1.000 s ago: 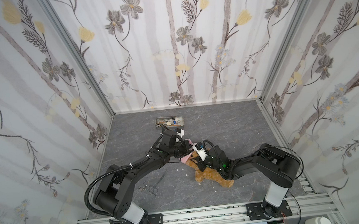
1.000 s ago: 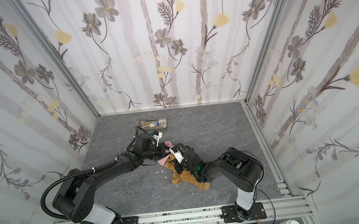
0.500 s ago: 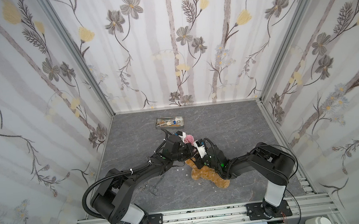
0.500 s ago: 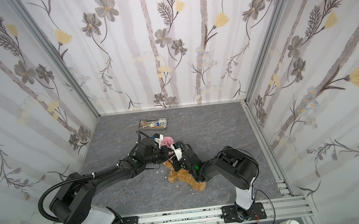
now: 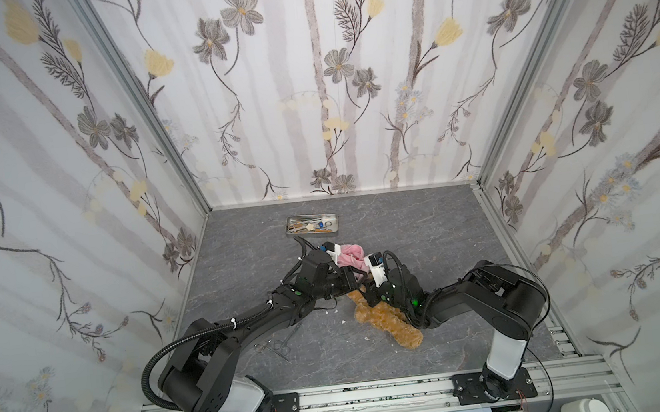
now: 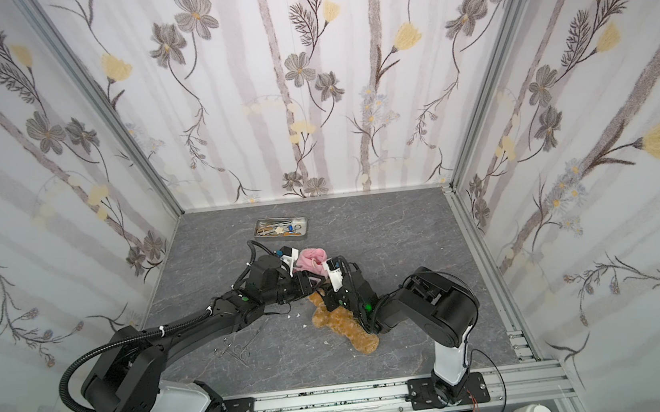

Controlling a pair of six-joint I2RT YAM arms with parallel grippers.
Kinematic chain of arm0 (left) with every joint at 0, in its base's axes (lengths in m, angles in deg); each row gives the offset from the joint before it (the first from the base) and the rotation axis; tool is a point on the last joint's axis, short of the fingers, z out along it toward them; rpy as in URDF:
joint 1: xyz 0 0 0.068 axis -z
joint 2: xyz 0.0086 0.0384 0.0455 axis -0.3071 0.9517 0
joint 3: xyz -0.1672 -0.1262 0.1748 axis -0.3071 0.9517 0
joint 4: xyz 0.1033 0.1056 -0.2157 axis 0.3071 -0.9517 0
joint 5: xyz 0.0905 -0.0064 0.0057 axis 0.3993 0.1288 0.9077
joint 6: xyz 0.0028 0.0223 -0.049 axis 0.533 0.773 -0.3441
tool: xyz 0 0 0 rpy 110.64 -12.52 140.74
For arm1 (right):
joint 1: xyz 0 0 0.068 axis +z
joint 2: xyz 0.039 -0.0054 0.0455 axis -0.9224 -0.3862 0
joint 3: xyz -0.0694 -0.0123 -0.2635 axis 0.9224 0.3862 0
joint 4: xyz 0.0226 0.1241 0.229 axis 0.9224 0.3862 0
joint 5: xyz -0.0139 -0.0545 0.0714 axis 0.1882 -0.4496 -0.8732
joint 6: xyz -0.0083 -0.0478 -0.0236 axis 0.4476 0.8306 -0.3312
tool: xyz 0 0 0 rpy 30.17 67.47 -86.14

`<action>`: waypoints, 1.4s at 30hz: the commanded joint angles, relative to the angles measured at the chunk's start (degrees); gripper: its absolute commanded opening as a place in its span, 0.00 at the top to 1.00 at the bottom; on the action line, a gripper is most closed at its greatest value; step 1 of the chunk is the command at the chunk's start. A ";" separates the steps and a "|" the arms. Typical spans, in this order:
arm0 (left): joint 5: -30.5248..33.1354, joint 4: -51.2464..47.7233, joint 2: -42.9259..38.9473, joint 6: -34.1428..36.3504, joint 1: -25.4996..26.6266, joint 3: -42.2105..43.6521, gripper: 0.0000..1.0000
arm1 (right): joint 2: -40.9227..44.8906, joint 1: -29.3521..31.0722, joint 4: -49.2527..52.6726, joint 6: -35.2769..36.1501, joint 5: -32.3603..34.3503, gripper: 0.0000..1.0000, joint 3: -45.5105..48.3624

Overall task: Dress the teddy bear
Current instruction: 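Pull the hoodie over the bear's head with the left gripper while the right holds it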

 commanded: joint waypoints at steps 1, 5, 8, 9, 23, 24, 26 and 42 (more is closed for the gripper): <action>0.22 -2.44 -2.13 3.49 -1.88 -0.43 0.43 | 0.84 -0.31 -2.16 3.26 -0.15 0.77 0.79; -0.26 -4.58 -4.74 5.58 -4.18 -1.56 0.42 | 2.21 -0.40 -1.29 6.27 -0.62 0.80 1.10; 0.38 -7.08 -4.75 7.45 -4.63 -3.84 0.45 | 3.13 -0.41 -0.94 7.86 -1.01 0.80 1.40; 0.85 -7.64 -4.81 7.74 -4.76 -4.34 0.46 | 3.51 -0.41 -1.19 8.23 -0.98 0.81 1.60; -0.43 -8.06 3.17 9.39 -0.93 -9.64 0.76 | 2.41 -0.32 0.10 7.00 -1.05 0.82 -0.18; -0.65 -8.05 4.23 9.24 -0.53 -9.83 0.80 | 2.37 -0.32 0.06 6.75 -1.14 0.82 -0.27; -0.84 -7.98 5.77 9.65 0.77 -10.23 0.86 | 2.33 -0.26 0.16 6.37 -1.15 0.82 -0.52; -3.27 -7.61 2.69 7.76 4.13 -3.16 0.78 | 3.83 -1.77 -4.54 11.07 -0.93 0.81 2.19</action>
